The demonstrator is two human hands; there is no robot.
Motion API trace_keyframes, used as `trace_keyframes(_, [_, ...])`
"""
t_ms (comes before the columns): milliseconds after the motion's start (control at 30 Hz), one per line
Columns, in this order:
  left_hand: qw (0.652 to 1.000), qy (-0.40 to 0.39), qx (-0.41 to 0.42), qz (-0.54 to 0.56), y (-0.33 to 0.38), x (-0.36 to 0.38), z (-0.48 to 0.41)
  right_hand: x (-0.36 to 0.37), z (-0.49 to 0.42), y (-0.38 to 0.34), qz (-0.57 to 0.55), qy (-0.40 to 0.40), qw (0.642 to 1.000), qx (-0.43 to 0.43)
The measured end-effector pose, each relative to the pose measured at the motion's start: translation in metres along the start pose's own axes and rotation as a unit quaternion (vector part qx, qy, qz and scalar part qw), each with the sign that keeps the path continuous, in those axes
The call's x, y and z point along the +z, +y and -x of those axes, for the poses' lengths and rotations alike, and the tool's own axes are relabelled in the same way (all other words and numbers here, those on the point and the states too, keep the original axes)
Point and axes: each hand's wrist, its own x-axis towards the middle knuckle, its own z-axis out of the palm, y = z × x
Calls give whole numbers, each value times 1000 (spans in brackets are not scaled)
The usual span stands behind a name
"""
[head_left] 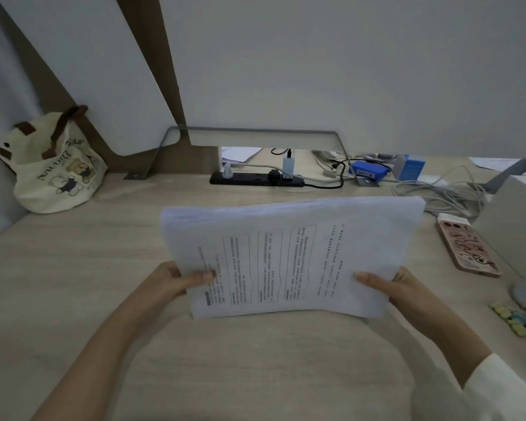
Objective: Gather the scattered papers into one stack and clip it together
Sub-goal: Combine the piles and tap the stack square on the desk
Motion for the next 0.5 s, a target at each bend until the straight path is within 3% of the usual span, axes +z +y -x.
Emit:
trace_keyframes(133, [984,-49,38,-165,69,-26,1,-5,-1,-21,29,-9,999,-21])
trace_keyframes(300, [916,-133,48,-376,143,-15,-4,-9,-1,-46,87,-31,995,-23])
trace_keyframes(400, [888,-160,71,-424,154,10,-11,-7,-3,-62,115,-30,993,-25])
trace_keyframes(500, [866,-130,131,-464,147,28,-17,-5,-3,-81,158,-34,986,-38])
